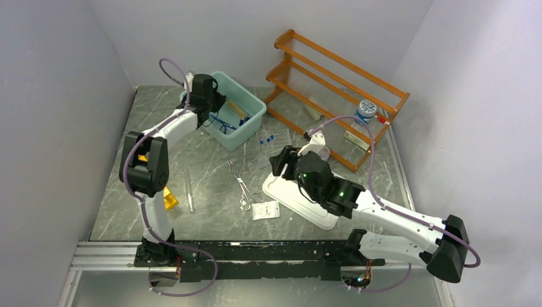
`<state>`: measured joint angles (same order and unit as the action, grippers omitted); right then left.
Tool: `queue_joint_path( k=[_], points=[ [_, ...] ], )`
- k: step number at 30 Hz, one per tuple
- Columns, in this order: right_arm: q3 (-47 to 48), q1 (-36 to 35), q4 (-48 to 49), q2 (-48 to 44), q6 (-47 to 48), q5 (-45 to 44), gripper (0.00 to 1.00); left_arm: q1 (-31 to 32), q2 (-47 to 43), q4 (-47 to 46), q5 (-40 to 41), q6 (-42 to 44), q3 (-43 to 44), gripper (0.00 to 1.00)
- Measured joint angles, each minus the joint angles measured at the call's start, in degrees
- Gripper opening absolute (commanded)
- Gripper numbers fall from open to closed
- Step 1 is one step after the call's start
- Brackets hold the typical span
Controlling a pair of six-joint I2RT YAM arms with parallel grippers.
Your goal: Organize the chemistry lab equipment
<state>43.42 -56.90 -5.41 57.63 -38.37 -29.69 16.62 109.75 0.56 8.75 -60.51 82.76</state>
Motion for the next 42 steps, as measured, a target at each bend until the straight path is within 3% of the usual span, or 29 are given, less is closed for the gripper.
queue_joint_path(
  k=[2,12,23,34,39,42],
  points=[
    [0.00,0.00,-0.24,-0.07,0.00,-0.26,0.62,-0.02,2.58,-0.44,-0.13,-0.68,1.11,0.06],
    [0.00,0.00,-1.49,-0.04,-0.07,-0.07,0.62,0.37,9.73,2.51,-1.81,-0.63,10.19,0.36],
    [0.02,0.02,-1.92,0.09,-0.22,0.70,0.62,0.37,7.52,7.10,-5.31,7.34,15.87,0.43],
    [0.02,0.15,-2.34,1.40,-1.25,0.15,0.62,5.53,-10.91,14.27,-12.35,24.33,15.32,0.71],
    [0.02,0.74,-2.16,2.19,-1.92,0.20,0.62,9.99,-21.62,17.46,-13.07,31.08,8.44,0.82],
    [0.02,1.16,-1.46,4.09,-1.86,1.22,0.63,10.38,-26.14,20.76,-12.98,33.51,2.82,0.81]
  ],
)
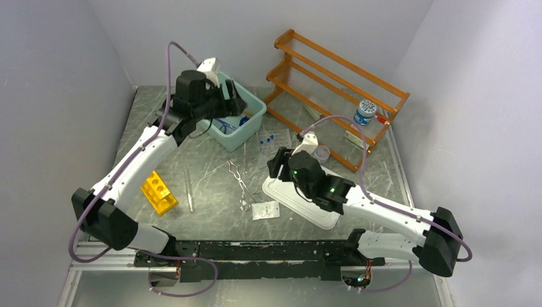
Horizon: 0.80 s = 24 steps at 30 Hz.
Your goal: Organize the chemistry lab equipment
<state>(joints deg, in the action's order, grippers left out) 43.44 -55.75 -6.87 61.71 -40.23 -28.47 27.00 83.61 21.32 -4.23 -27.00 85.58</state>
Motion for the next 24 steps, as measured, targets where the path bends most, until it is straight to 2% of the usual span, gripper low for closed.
queue_joint_path(
  k=[7,16,19,24],
  points=[
    [2.10,0.17,0.79,11.08,4.22,6.12,0.63,0.00,-8.70,8.83,2.91,3.17,-14.40,0.73],
    [18.47,-3.54,-7.04,35.23,10.82,11.69,0.59,-1.14,-23.58,11.23,11.41,-3.58,-34.97,0.74],
    [25.03,-4.81,-10.05,41.79,11.91,12.50,0.58,-4.31,-24.87,10.93,11.37,-7.28,-40.76,0.73],
    [32.68,-5.22,-12.92,49.42,13.35,12.50,0.59,-13.29,-25.88,8.79,7.50,-12.02,-49.27,0.71]
  ],
)
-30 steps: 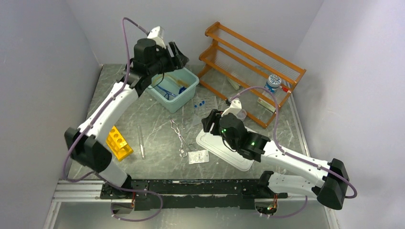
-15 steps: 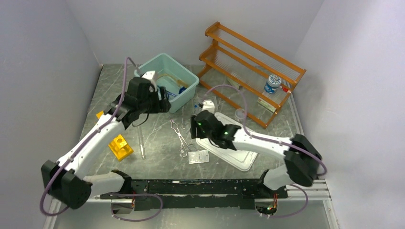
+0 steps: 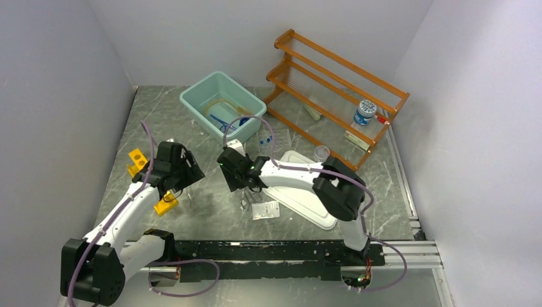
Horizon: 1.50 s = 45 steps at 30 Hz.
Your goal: Organize the chemistry lab equipment
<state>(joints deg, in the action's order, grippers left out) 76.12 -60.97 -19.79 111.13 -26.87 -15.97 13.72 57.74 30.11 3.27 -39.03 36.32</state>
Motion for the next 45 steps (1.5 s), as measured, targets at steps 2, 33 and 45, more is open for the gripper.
queue_joint_path(
  k=[2,33,45],
  points=[
    [3.08,0.04,-1.44,2.82,0.37,-0.09,0.57,-1.29,0.13,-0.37,-1.60,-1.05,-1.53,0.71],
    [0.44,0.92,3.45,3.61,10.29,10.49,0.02,-3.56,11.47,-19.69,-20.06,-6.49,-9.49,0.91],
    [-2.62,0.74,10.05,0.98,12.41,14.45,0.28,-3.76,15.78,-32.04,-23.19,-9.81,-11.63,0.81]
  ],
)
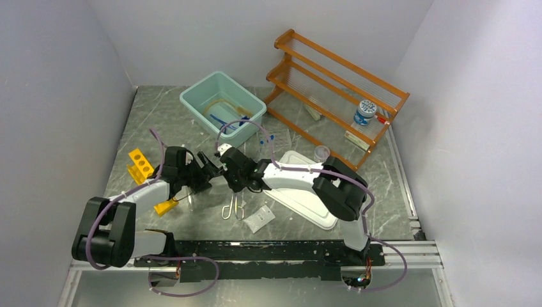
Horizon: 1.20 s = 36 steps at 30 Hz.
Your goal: Organize the chemistry lab equipment
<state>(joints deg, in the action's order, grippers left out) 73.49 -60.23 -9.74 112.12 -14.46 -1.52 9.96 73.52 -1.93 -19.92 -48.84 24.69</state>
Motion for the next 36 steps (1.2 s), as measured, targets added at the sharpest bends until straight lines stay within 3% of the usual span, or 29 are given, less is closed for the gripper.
queue_joint_path(
  k=[3,6,15,23,32,36],
  points=[
    [1.31,-0.07,-1.92,0.02,-2.67,-6.12,0.48,0.00,-1.05,1.95,1.79,0.37,0.35,0.81],
    [3.61,0.15,-3.41,0.04,-5.01,-12.57,0.54,-0.02,-3.32,5.62,4.39,1.53,0.92,0.80],
    [4.87,1.75,1.55,2.69,-1.16,-20.50,0.58,-0.02,-5.68,10.16,6.45,4.46,2.49,0.79],
    [4.68,2.95,7.06,6.58,6.64,-19.37,0.60,-0.02,-5.11,10.40,6.43,4.57,2.49,0.78],
    [4.79,5.25,11.89,9.44,11.17,-13.79,0.43,-0.02,-5.75,12.11,6.51,5.66,2.49,0.78],
    [4.85,6.19,12.52,9.62,12.04,-11.21,0.29,-0.02,-6.45,12.59,6.78,6.19,2.56,0.77]
  ],
)
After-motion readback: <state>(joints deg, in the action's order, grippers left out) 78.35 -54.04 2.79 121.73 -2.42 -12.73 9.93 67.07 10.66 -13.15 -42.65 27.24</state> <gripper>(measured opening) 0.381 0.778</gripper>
